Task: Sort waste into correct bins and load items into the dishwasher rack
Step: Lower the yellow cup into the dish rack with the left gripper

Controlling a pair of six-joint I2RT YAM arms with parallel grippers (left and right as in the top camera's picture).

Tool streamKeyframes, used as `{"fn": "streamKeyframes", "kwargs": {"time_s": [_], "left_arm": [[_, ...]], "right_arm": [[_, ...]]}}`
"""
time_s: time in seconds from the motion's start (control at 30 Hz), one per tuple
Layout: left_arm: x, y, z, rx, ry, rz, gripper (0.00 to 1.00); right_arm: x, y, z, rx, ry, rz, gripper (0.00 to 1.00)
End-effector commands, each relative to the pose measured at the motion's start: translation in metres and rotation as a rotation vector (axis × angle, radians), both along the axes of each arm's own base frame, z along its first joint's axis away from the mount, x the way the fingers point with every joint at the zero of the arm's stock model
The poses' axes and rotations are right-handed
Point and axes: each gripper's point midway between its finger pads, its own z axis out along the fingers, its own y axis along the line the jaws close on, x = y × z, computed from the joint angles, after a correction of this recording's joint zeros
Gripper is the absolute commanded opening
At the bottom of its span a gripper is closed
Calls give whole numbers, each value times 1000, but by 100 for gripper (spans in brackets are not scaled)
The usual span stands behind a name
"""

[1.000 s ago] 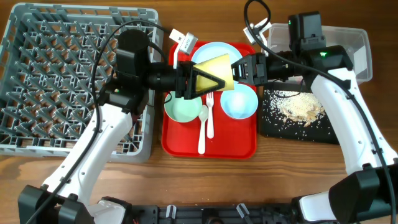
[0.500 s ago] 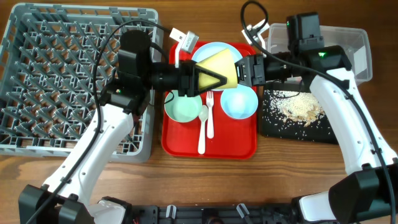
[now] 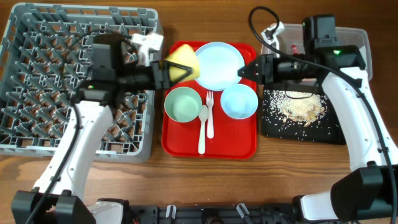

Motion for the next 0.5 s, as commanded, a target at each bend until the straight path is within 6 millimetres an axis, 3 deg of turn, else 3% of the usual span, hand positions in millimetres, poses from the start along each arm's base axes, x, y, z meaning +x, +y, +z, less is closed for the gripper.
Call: {"fn": "streamKeyframes", "kwargs": {"time_s": [0.0,0.1,0.2,0.33,0.47], "left_arm": [[14,63,1,173,-54,224,29],[10,110,-8,284,15,400,27],[-6,167,-20,408,117,594,22],[-45,236,-40,546,296,821,21],[-77,275,-57,633,446,949,13]], "right_arm": [[4,-41,-27,-304,5,-87,43],[2,-68,-26,-467,2,-146,45],[-1,-97,-17,-603,-24,-216,45],[-6,-111,-6,-636,-47,-259,45],[-7,-112,-6,-637,-40,-262,45]]}}
